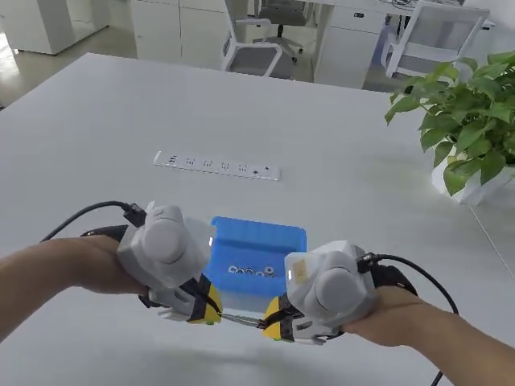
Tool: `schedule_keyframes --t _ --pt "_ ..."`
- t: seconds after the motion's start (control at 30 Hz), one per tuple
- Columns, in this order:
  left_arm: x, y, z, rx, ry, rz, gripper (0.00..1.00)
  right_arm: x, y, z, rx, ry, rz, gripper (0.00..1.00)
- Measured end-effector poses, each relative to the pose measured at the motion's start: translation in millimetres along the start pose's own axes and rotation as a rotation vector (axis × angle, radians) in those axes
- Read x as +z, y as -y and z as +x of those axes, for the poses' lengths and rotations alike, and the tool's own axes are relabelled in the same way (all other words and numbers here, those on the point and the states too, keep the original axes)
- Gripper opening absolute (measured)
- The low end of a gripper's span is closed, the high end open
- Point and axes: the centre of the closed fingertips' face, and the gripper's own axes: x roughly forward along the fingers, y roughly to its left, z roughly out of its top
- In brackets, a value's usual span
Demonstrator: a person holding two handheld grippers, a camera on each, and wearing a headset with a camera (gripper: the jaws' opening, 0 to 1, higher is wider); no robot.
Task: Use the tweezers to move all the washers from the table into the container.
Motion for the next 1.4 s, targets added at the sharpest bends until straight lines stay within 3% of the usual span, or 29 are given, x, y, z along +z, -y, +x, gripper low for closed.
schedule_keyframes --t 0.13,0.47,0.73,1.0,1.4 --pt "-10.4 -1.1 10.9 -0.007 -0.021 -0.006 0.05 -5.3 -2.8 5.3 0.01 -0.002 0.011 0.07" --pt "-23.6 -2.3 29.2 -0.025 -0.06 -0.013 0.05 -14.0 -4.7 15.3 0.04 -0.023 0.036 0.09" --pt "-27.6 -5.3 36.7 -0.043 -0.059 -0.029 0.05 -20.5 -6.4 20.5 0.07 -0.036 0.053 0.11" --pt "-32.4 -0.3 41.7 -0.073 -0.077 -0.018 0.05 -23.3 -7.5 20.9 0.073 -0.037 0.071 0.12" --pt "-30.1 0.2 40.2 -0.082 -0.059 -0.049 0.06 -23.8 -7.0 21.3 0.081 -0.032 0.096 0.12"
